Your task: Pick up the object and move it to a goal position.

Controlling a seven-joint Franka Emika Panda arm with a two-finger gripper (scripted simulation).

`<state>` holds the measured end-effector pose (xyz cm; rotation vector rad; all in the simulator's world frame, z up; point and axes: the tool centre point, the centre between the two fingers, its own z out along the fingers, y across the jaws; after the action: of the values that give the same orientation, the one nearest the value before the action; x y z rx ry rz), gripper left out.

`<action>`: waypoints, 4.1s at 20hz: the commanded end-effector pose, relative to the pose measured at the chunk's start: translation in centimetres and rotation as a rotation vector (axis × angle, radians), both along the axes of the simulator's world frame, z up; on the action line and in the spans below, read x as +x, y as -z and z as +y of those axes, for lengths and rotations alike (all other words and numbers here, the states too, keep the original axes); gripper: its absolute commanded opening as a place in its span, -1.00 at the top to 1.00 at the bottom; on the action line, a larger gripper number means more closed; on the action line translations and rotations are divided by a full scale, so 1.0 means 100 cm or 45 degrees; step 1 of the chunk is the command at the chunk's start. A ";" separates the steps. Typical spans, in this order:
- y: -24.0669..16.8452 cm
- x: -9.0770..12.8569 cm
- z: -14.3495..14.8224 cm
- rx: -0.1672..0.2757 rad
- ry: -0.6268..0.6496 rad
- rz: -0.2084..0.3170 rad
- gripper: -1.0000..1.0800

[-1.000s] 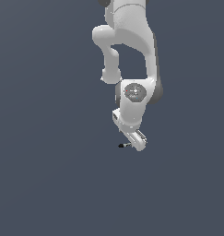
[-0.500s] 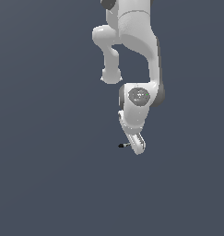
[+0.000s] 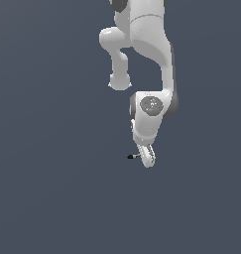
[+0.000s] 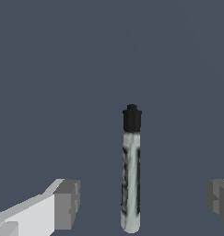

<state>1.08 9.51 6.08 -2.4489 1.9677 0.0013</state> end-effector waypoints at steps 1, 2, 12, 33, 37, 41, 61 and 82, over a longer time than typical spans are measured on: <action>0.001 0.000 0.001 -0.001 0.018 -0.001 -0.92; 0.001 0.000 0.001 -0.001 0.020 -0.001 -0.92; 0.025 -0.001 0.000 0.000 0.019 0.000 -0.92; 0.051 0.000 0.000 0.000 0.021 -0.001 1.00; 0.045 -0.001 -0.004 0.000 0.021 -0.001 1.00; 0.031 -0.003 -0.014 0.000 0.022 0.000 1.00; -0.145 -0.022 -0.147 0.004 0.024 0.000 1.00; -0.344 -0.035 -0.294 0.000 0.022 0.000 1.00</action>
<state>-2.40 -19.18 39.40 -2.4297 1.9902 -0.0008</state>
